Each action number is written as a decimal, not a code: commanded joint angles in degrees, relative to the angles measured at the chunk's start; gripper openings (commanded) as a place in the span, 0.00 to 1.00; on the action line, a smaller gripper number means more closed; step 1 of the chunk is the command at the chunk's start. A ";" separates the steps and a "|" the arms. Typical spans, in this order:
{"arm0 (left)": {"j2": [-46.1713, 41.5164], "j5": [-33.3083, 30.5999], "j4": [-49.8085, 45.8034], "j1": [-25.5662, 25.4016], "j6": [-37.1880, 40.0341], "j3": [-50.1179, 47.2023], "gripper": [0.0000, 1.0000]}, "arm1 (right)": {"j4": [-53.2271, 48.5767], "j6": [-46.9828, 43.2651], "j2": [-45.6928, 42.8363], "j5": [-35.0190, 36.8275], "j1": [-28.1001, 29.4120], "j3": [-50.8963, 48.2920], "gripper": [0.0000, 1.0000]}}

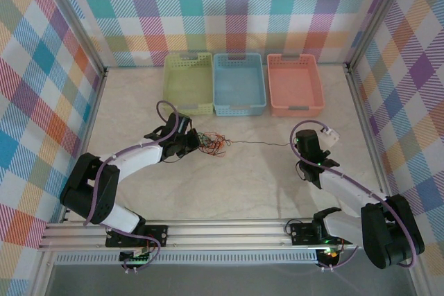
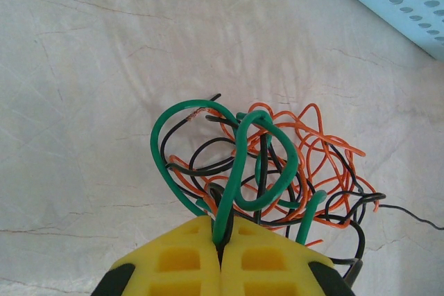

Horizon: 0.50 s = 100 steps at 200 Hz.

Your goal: Untangle the cables

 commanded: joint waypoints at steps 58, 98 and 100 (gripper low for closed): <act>0.43 2.66 2.37 -0.83 2.26 0.82 0.00 | 5.25 -10.20 0.84 -7.39 -0.31 2.44 0.33; 1.01 3.11 2.11 -0.88 2.64 1.23 0.00 | 11.52 -20.30 -0.83 -23.79 -0.23 2.34 0.44; 1.06 3.14 2.13 -0.91 2.61 1.21 0.00 | 12.16 -21.04 -0.69 -25.31 -0.24 2.32 0.44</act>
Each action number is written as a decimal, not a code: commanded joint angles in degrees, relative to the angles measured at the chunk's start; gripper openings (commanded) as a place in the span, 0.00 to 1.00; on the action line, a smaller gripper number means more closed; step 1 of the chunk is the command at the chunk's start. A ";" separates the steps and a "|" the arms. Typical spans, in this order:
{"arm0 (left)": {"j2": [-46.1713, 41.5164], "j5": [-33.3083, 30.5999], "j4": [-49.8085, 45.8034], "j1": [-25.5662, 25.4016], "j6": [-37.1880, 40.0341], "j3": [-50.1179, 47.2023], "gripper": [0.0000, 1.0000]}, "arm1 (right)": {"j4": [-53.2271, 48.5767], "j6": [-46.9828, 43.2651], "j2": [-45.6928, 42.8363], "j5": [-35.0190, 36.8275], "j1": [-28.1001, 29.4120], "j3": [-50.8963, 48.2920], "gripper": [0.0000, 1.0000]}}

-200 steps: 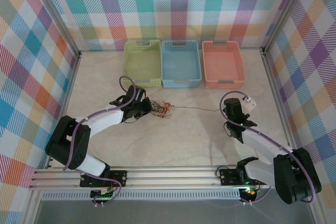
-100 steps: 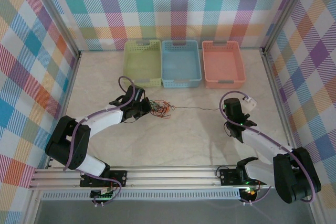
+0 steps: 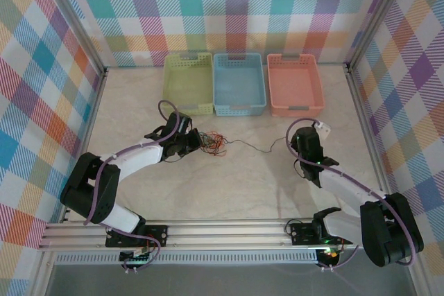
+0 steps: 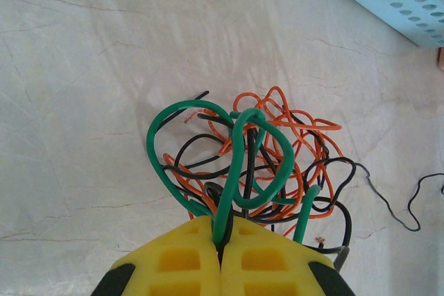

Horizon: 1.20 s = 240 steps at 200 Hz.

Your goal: Untangle the cables

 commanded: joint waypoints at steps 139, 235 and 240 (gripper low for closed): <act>0.11 0.66 -0.22 -0.95 2.57 1.87 0.00 | -13.80 -28.19 34.24 -42.31 9.43 31.77 0.55; 0.81 0.53 -0.31 -1.04 2.56 2.15 0.00 | -23.38 -33.29 41.88 -33.74 13.99 39.86 0.54; 0.90 0.51 -0.26 -1.11 2.63 2.19 0.00 | -23.58 -33.43 42.08 -33.74 14.08 40.03 0.53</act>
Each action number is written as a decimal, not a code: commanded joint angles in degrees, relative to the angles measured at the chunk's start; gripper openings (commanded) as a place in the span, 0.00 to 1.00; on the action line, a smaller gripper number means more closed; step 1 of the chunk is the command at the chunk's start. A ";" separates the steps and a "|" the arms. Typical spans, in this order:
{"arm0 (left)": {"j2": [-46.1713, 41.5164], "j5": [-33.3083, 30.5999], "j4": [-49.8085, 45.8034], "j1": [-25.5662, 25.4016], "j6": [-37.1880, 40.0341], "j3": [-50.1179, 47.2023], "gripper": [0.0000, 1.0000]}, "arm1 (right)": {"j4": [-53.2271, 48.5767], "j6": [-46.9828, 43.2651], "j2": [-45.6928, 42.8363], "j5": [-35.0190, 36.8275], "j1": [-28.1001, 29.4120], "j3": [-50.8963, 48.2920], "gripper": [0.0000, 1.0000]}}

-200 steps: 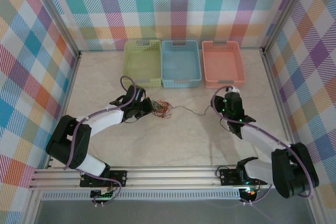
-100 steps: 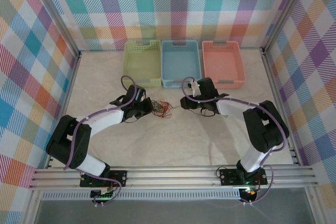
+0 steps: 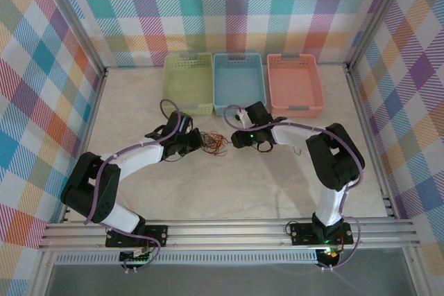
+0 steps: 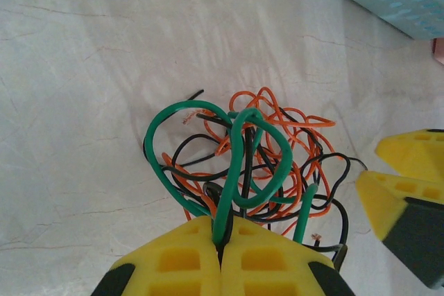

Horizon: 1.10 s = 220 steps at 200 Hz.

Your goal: Untangle the cables

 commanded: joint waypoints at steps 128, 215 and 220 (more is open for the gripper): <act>1.00 0.23 -0.88 -0.66 0.73 1.83 0.00 | -4.55 -0.37 -0.07 7.90 0.93 1.96 0.03; 1.25 -0.39 -1.45 -0.47 0.30 2.03 0.00 | -2.77 8.50 -5.22 14.88 -4.00 -3.15 0.00; 1.24 -0.44 -1.50 -0.49 0.29 2.04 0.00 | -2.73 9.04 -5.30 14.96 -4.38 -3.34 0.00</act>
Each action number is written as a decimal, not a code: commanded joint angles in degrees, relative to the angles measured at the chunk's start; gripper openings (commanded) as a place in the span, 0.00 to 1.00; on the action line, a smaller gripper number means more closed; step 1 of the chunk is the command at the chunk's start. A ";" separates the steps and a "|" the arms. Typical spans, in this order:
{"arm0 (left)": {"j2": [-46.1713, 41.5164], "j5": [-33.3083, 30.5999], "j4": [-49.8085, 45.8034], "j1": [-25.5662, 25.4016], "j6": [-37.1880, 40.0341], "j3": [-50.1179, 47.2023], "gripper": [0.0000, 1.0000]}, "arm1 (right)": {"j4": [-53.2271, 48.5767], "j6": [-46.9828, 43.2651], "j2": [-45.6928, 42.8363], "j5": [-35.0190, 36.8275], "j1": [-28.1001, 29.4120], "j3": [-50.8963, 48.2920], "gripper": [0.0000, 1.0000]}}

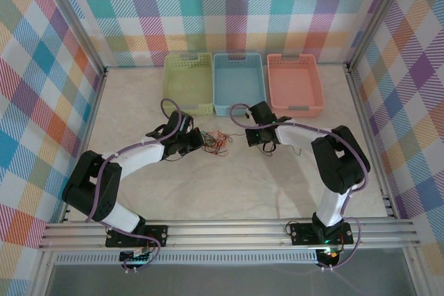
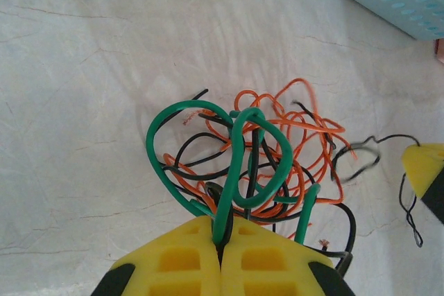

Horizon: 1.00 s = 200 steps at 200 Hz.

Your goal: Untangle the cables

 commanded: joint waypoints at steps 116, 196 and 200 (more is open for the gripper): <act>0.17 -0.73 -1.34 -0.35 0.19 1.33 0.00 | 5.61 13.77 -10.75 9.85 -7.39 -10.24 0.00; -0.01 -0.85 -1.27 -0.20 -0.01 1.16 0.00 | 9.08 23.25 -16.42 13.44 -14.01 -17.62 0.00; -0.01 -0.90 -1.30 -0.26 -0.04 1.16 0.00 | 9.13 23.70 -16.63 13.37 -14.30 -17.93 0.00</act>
